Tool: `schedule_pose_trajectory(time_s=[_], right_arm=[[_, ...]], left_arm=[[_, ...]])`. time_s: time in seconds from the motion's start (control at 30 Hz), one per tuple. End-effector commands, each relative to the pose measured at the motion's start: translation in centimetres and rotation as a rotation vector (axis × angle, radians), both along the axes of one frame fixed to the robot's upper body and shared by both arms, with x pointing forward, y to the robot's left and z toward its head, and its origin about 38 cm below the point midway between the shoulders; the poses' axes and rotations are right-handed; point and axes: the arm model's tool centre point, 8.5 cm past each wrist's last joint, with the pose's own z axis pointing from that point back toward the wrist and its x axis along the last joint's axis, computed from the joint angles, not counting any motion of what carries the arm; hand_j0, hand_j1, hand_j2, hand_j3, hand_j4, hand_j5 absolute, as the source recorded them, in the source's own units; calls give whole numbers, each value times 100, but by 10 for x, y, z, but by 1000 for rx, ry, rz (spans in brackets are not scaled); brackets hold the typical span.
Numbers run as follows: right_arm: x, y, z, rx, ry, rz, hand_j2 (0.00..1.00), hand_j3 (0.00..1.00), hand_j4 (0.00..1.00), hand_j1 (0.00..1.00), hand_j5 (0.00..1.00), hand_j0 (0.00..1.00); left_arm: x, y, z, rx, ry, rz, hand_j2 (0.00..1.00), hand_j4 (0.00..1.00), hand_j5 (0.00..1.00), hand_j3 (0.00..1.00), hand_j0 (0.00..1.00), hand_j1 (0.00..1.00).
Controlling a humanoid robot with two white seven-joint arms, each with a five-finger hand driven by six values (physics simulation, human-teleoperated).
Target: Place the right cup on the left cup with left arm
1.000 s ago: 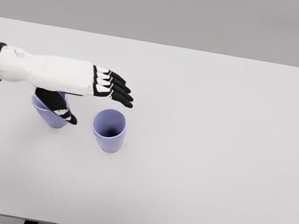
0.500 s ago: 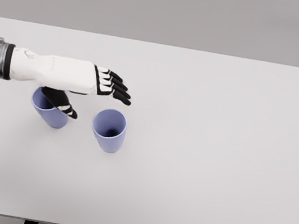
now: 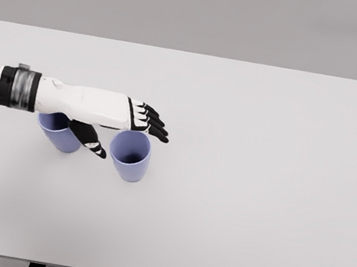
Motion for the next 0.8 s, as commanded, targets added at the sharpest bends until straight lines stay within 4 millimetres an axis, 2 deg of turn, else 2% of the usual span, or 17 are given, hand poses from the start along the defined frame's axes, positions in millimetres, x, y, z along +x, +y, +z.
schedule_pose_trajectory(time_s=[0.0, 0.43, 0.6, 0.77], right_arm=[[0, 0, 0, 1, 0, 1, 100, 100, 100, 100, 100, 100], [0, 0, 0, 1, 0, 1, 100, 100, 100, 100, 100, 100], [0, 0, 0, 1, 0, 1, 100, 100, 100, 100, 100, 100], [0, 0, 0, 1, 0, 1, 100, 100, 100, 100, 100, 100]], left_arm=[[1, 0, 0, -7, 7, 7, 100, 100, 100, 100, 100, 100], [6, 5, -6, 9, 11, 28, 100, 100, 100, 100, 100, 100], [7, 5, -20, 13, 38, 40, 100, 100, 100, 100, 100, 100], [9, 3, -23, 11, 41, 43, 100, 100, 100, 100, 100, 100]])
